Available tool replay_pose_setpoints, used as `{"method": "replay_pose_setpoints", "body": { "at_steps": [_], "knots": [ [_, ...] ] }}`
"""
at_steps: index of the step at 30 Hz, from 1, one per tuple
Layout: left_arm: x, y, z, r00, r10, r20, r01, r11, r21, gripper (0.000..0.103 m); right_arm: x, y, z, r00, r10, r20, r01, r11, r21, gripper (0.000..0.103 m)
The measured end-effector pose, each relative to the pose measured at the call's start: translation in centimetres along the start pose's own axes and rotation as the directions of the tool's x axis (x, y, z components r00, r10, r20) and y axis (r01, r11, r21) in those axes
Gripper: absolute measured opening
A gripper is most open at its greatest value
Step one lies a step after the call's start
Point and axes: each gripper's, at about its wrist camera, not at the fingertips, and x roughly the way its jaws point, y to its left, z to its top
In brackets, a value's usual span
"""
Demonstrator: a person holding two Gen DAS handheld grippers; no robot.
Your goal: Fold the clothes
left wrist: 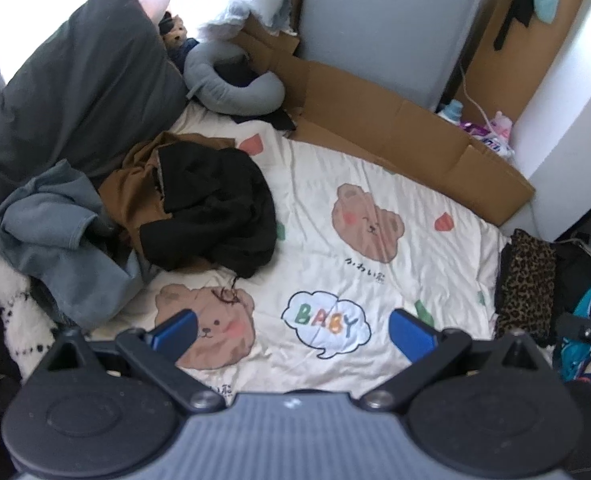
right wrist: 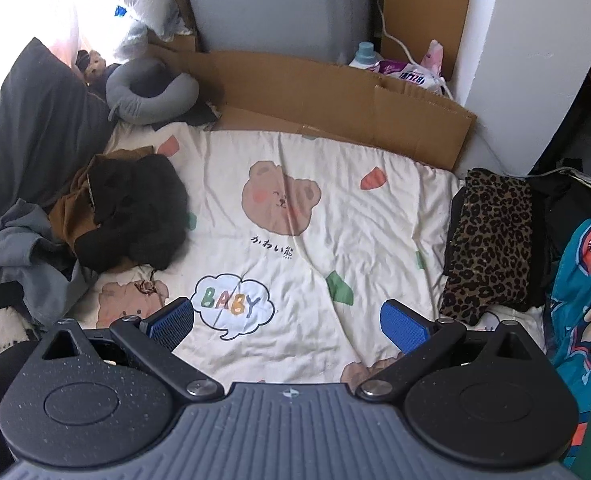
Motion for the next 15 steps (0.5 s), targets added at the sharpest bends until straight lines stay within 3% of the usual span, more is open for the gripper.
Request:
{"method": "replay_pose_setpoints", "body": {
  "at_steps": [15],
  "knots": [
    [2.7,-0.5,-1.3,1.0,-0.011,-0.021,0.011,1.0,0.011,0.102,1.9,2.4,-0.4,1.0,-0.008,-0.005,0.008,0.999,-0.035,0.102]
  ]
}}
